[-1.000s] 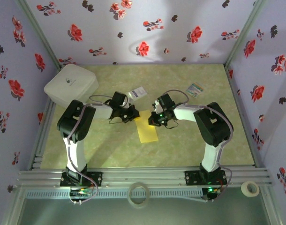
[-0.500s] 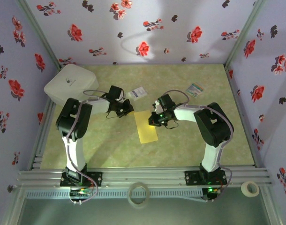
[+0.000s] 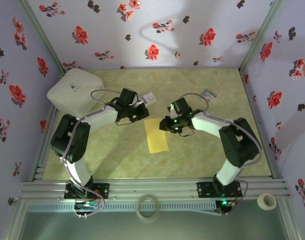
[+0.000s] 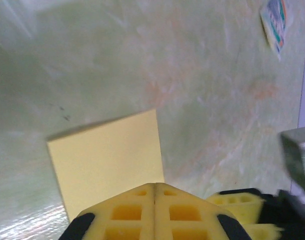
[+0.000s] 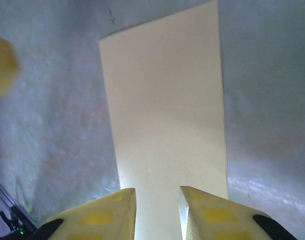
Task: Fold a paper plane with a square sheet of paper (pick it up from the middle)
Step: Fold the triangle a second time at the center of the table.
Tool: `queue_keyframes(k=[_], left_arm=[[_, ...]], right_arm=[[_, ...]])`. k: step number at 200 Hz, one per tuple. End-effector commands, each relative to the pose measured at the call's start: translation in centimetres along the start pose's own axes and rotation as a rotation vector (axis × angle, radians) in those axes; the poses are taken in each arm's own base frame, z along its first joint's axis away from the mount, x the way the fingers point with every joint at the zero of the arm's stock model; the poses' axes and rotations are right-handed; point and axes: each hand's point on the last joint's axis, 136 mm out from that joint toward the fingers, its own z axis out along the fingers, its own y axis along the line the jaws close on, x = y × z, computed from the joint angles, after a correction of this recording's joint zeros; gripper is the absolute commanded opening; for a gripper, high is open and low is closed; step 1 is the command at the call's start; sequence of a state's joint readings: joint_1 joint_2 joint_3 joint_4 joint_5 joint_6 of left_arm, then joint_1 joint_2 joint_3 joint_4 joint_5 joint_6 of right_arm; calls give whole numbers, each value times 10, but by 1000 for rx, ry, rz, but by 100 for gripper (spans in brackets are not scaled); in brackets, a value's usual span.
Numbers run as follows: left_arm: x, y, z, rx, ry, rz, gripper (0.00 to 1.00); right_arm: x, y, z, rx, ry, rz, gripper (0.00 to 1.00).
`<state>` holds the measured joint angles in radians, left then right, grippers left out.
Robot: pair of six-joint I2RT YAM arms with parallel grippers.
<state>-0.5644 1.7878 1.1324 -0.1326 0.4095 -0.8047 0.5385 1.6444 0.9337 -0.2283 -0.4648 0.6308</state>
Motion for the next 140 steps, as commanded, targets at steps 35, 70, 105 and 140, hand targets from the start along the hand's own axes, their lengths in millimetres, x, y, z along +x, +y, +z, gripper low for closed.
queue_keyframes(k=[35, 70, 105, 140], left_arm=[[22, 22, 36, -15, 116, -6, 4], [19, 41, 44, -54, 111, -37, 4], [23, 59, 49, -82, 122, -58, 4], [37, 80, 51, -125, 146, -91, 4]], right_arm=[[43, -33, -11, 31, 26, 220, 34], [60, -25, -7, -24, 52, 251, 38], [75, -33, -2, 14, 85, 270, 40], [84, -36, -4, 21, 101, 282, 42]])
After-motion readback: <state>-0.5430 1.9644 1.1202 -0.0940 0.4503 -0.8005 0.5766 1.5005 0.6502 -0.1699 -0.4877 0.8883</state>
